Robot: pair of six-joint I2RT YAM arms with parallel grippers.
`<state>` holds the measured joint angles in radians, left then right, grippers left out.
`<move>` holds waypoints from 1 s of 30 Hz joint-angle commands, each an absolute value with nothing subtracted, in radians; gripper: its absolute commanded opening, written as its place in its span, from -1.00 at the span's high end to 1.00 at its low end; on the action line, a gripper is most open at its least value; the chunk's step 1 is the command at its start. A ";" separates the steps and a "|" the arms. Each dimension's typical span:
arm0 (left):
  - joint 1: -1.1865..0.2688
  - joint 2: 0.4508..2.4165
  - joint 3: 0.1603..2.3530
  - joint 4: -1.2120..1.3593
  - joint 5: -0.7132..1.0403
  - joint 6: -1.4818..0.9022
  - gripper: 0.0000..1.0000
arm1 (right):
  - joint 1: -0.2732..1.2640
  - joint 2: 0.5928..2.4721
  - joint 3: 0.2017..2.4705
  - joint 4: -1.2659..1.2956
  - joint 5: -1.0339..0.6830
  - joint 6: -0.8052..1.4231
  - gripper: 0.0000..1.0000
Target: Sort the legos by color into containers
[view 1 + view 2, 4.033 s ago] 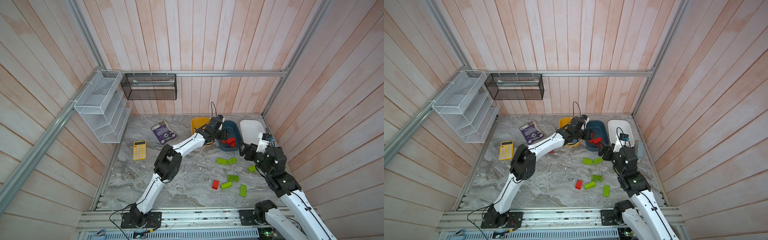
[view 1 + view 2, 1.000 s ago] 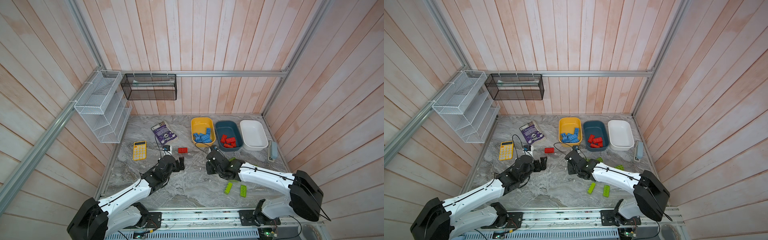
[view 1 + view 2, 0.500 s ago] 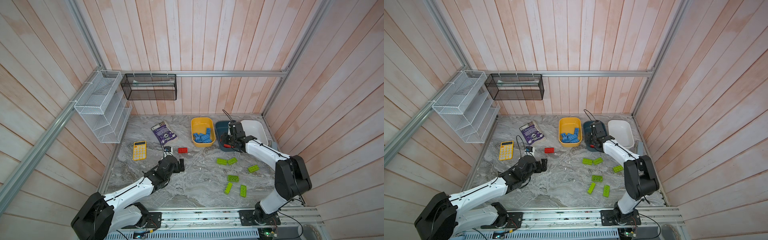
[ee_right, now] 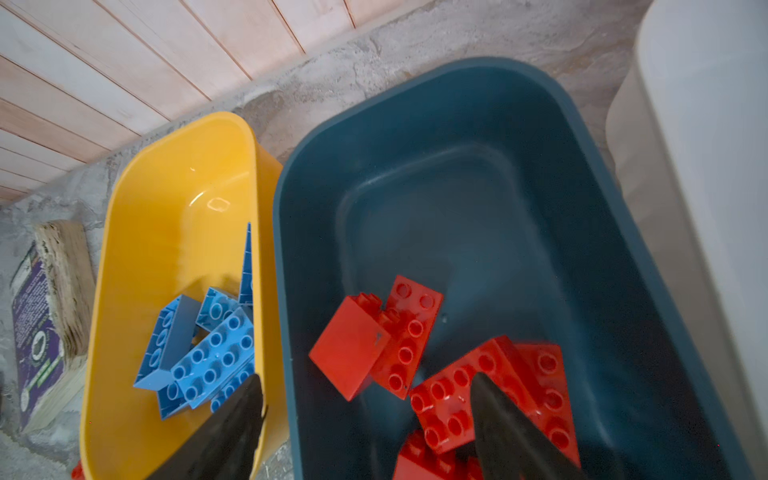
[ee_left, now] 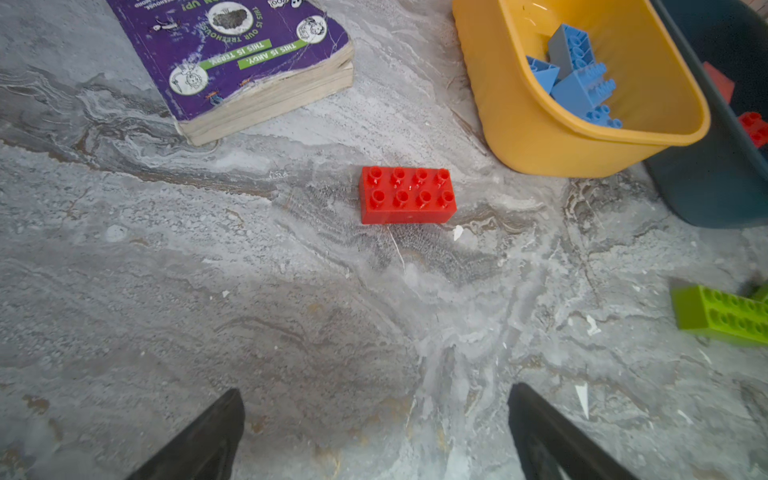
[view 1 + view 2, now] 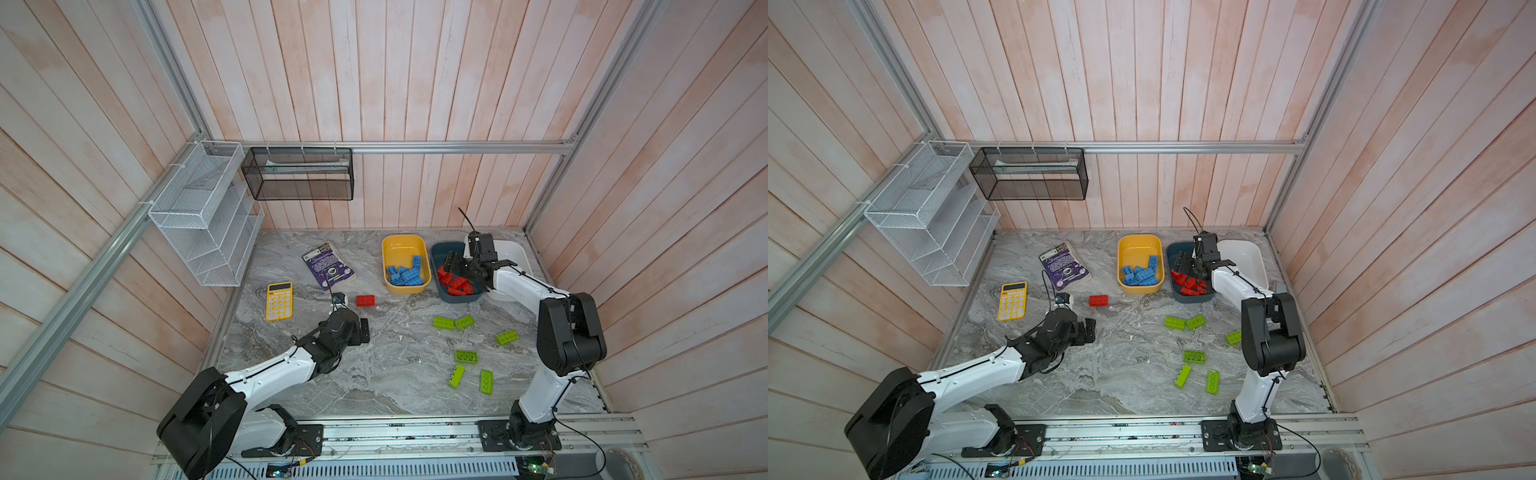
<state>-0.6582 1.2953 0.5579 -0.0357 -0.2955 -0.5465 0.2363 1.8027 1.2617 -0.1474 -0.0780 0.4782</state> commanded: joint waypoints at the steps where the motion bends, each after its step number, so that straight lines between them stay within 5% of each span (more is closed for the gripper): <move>1: -0.637 1.352 0.643 -0.062 -0.270 -0.521 -0.99 | 0.232 1.737 1.237 -0.131 -0.112 0.474 -0.61; 15: -0.571 1.742 0.962 -0.151 -0.239 -0.454 -1.00 | 0.376 1.334 0.878 -0.036 -0.042 0.495 -0.60; 30: -0.562 1.911 1.103 -0.202 -0.236 -0.428 -0.93 | 0.457 1.224 0.696 -0.036 -0.087 0.492 -0.60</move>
